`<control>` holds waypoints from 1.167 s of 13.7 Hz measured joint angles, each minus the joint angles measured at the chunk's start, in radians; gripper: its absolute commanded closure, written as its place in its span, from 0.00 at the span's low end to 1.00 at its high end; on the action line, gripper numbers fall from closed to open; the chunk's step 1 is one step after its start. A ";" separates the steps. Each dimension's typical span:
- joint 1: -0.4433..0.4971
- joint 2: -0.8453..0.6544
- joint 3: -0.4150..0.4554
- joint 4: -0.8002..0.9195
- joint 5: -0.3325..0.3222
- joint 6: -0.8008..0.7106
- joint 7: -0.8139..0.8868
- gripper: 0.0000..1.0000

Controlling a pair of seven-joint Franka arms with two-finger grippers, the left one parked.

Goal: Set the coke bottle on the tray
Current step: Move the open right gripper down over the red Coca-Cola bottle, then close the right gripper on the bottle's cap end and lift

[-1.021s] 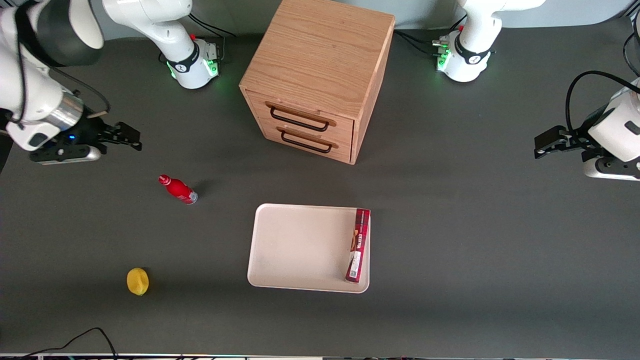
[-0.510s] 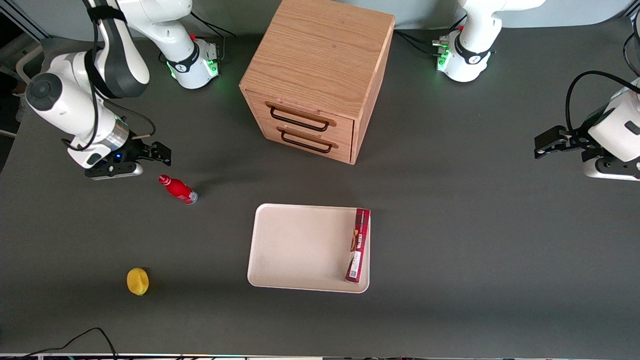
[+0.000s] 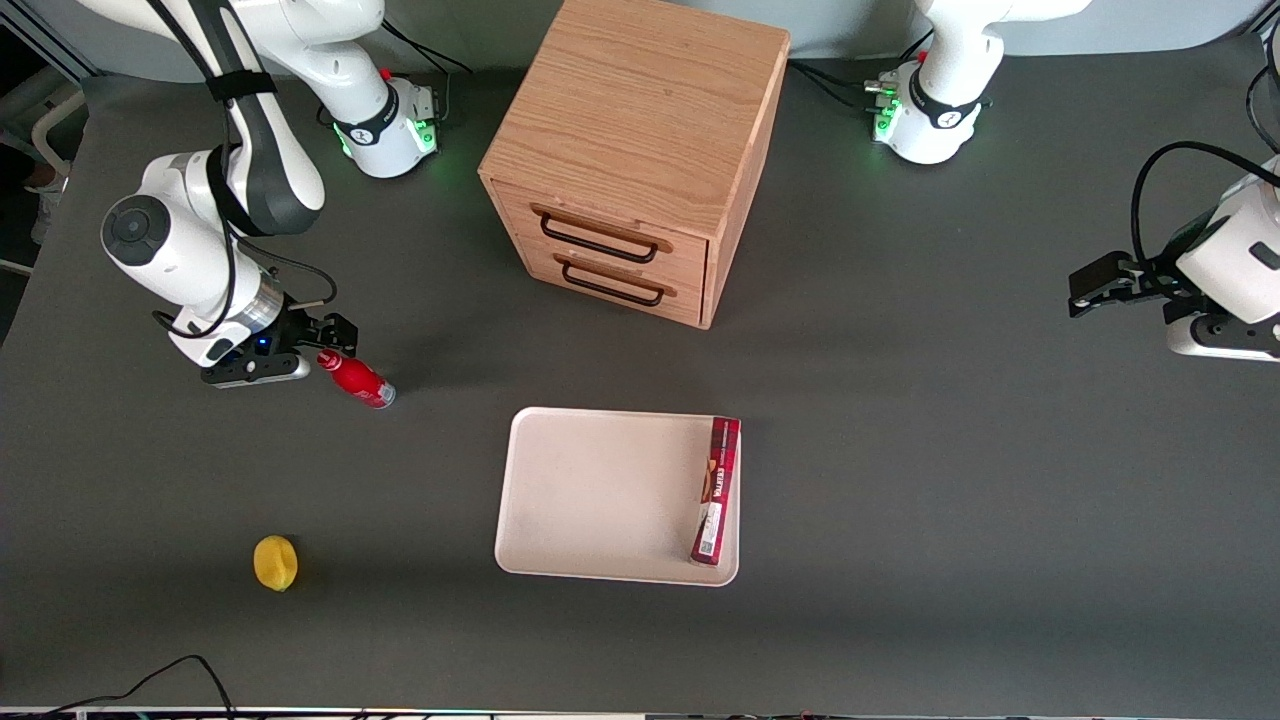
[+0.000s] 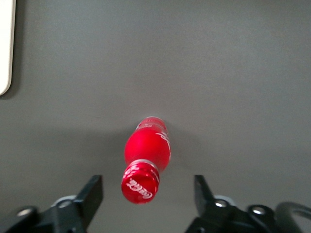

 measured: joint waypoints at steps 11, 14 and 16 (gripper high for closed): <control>0.000 -0.044 0.012 0.026 -0.020 -0.078 -0.002 1.00; 0.000 -0.142 0.013 0.150 -0.021 -0.336 -0.002 1.00; -0.001 -0.186 0.012 0.279 -0.021 -0.537 -0.002 1.00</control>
